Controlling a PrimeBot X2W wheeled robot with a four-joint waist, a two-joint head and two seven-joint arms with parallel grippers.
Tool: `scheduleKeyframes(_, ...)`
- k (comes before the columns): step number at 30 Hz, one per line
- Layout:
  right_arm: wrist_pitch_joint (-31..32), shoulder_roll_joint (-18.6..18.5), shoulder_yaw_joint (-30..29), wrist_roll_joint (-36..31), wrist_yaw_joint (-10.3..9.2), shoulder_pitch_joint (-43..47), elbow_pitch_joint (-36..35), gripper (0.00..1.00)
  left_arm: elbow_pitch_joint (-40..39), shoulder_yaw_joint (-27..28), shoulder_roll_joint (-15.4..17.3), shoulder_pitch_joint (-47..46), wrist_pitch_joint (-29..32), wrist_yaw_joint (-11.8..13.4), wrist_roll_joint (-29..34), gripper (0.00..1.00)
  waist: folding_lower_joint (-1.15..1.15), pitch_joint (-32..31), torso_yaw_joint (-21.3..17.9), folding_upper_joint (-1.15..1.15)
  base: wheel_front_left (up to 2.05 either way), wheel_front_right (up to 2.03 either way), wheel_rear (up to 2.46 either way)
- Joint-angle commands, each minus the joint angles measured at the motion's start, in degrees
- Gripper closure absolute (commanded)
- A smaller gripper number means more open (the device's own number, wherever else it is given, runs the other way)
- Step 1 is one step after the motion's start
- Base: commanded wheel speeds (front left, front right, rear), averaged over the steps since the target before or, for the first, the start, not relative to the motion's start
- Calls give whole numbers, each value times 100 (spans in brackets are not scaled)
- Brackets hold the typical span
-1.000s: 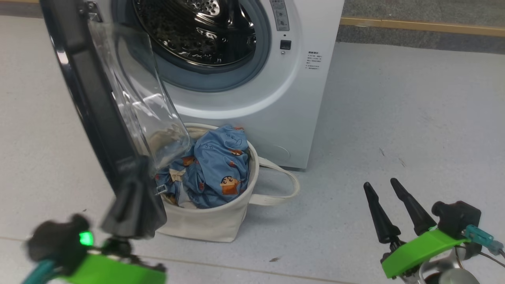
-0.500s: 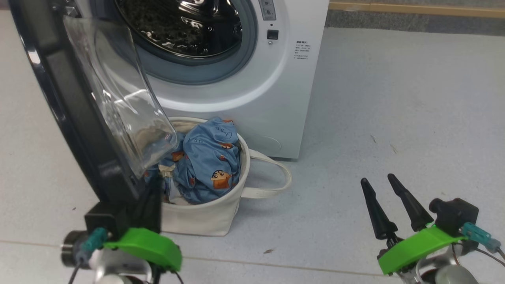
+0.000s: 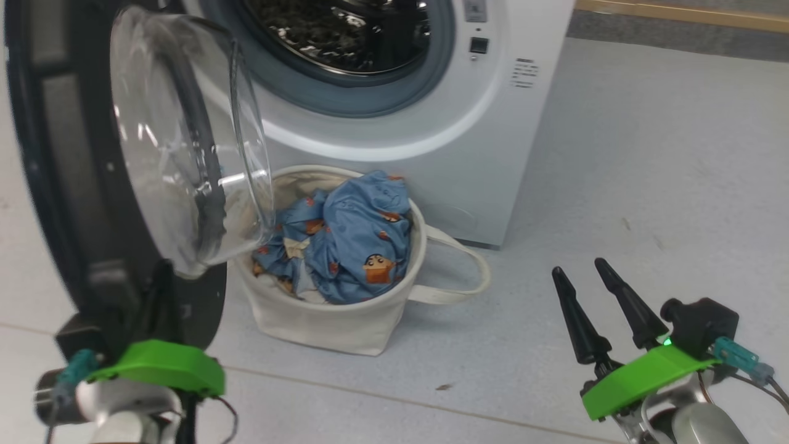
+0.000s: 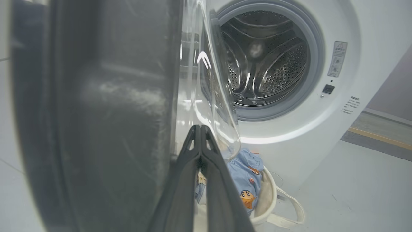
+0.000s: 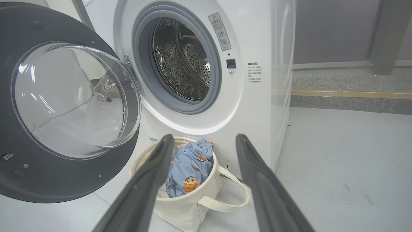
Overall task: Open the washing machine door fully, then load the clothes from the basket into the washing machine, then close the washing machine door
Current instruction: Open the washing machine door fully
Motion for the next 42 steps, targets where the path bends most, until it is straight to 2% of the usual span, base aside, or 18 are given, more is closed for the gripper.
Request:
scheduleKeyframes(1, 5, -34, 131, -33, 6, -255, -235, 0, -106, 351, 216, -335, -76, 63, -22, 100, 0, 30, 103, 0, 0, 0, 0)
scheduleKeyframes(5, 73, -42, 202, -88, 6, -343, -329, 0, 81, 727, 316, -417, -266, 83, -206, 100, 0, 137, 350, 0, 0, 0, 0)
scheduleKeyframes(11, 195, -26, 264, -192, 6, -481, -520, 0, 557, 1309, 506, -732, -511, -186, -689, 100, 0, 422, 647, 0, 0, 0, 0)
scheduleKeyframes(16, 283, 14, 296, -310, 6, -652, -654, 0, 1012, 1583, 628, -1097, -755, -413, -910, 100, 0, 763, 802, 0, 0, 0, 0)
scheduleKeyframes(23, 402, 2, 244, -459, 6, -777, -760, 0, 1780, 1634, 623, -1682, -1083, -645, -1005, 100, 0, 1097, 1139, 0, 0, 0, 0)
scheduleKeyframes(31, 655, -83, 109, -606, 6, -842, -991, 0, 2687, 1449, 377, -2432, -1336, -991, -1072, 100, 0, 1372, 1652, 0, 0, 0, 0)
scheduleKeyframes(42, 883, -108, 163, -695, 6, -936, -1182, 0, 3678, 1453, 234, -3045, -1571, -1380, -1056, 100, 0, 1558, 1842, 0, 0, 0, 0)
